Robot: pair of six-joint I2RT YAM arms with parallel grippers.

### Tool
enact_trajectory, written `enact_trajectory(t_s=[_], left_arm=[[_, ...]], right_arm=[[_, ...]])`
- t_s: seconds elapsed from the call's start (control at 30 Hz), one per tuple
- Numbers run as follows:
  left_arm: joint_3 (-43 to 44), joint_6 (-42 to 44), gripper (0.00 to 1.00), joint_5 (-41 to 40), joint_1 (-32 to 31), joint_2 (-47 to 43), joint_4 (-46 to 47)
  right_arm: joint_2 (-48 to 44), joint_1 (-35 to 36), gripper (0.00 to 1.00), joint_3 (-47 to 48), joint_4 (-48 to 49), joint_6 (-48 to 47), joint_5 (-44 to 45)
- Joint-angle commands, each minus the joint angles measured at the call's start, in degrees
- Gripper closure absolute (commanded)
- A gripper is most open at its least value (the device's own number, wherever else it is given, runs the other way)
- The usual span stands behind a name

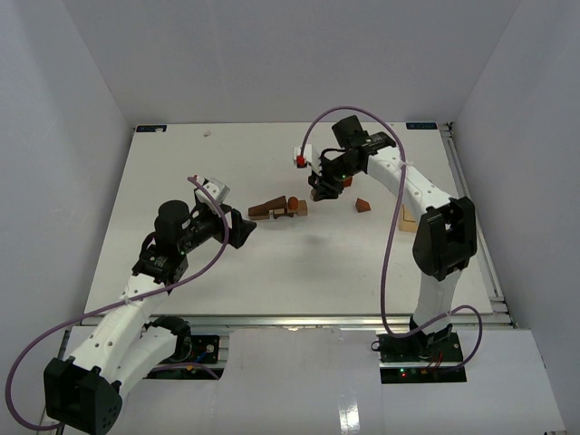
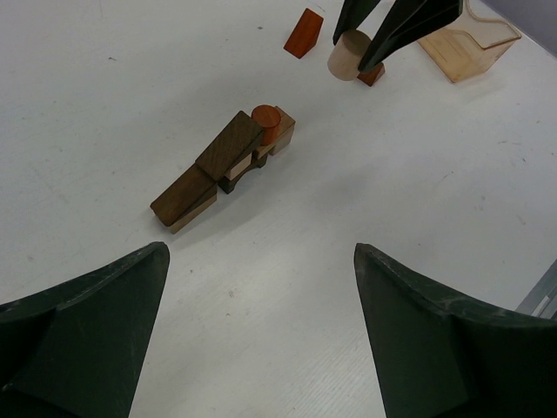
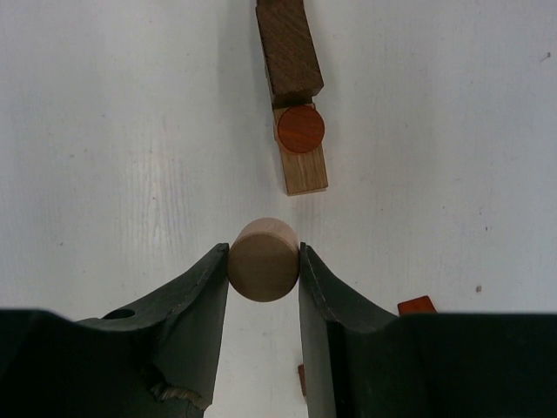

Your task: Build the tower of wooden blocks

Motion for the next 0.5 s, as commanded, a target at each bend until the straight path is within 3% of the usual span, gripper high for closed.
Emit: enact_trajectory(t_s=[0.0,0.47], left_arm=[[1.2,0.2,0.02,1.3,0.2,-1.2,-0.2],[1.3,0.3,0.02,1.7,0.2,-1.6,-0.2]], right_arm=[[4.7,-0.1,0.92,6.6,-8.0,-8.1,0.5],[12.6,1.4,0.92,10.7,-6.5,-10.3,0.0]])
